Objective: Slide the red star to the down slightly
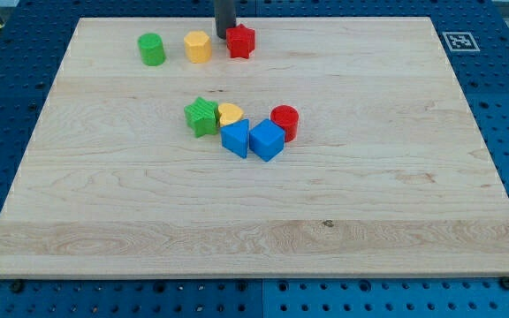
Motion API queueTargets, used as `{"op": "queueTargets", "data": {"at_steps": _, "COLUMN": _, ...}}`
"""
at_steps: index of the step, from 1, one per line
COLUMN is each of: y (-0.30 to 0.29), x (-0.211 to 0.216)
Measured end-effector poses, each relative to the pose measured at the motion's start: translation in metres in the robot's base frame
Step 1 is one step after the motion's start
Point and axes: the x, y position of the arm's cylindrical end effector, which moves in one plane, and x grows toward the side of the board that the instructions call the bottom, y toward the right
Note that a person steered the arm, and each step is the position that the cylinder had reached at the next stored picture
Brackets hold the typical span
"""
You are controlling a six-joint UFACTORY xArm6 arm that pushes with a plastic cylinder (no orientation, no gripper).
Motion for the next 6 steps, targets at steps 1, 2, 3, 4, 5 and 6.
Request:
{"op": "queueTargets", "data": {"at_steps": 1, "y": 0.006, "x": 0.007}}
{"op": "queueTargets", "data": {"at_steps": 2, "y": 0.006, "x": 0.008}}
{"op": "queueTargets", "data": {"at_steps": 3, "y": 0.006, "x": -0.005}}
{"op": "queueTargets", "data": {"at_steps": 4, "y": 0.017, "x": -0.005}}
{"op": "queueTargets", "data": {"at_steps": 5, "y": 0.033, "x": -0.005}}
{"op": "queueTargets", "data": {"at_steps": 6, "y": 0.033, "x": -0.003}}
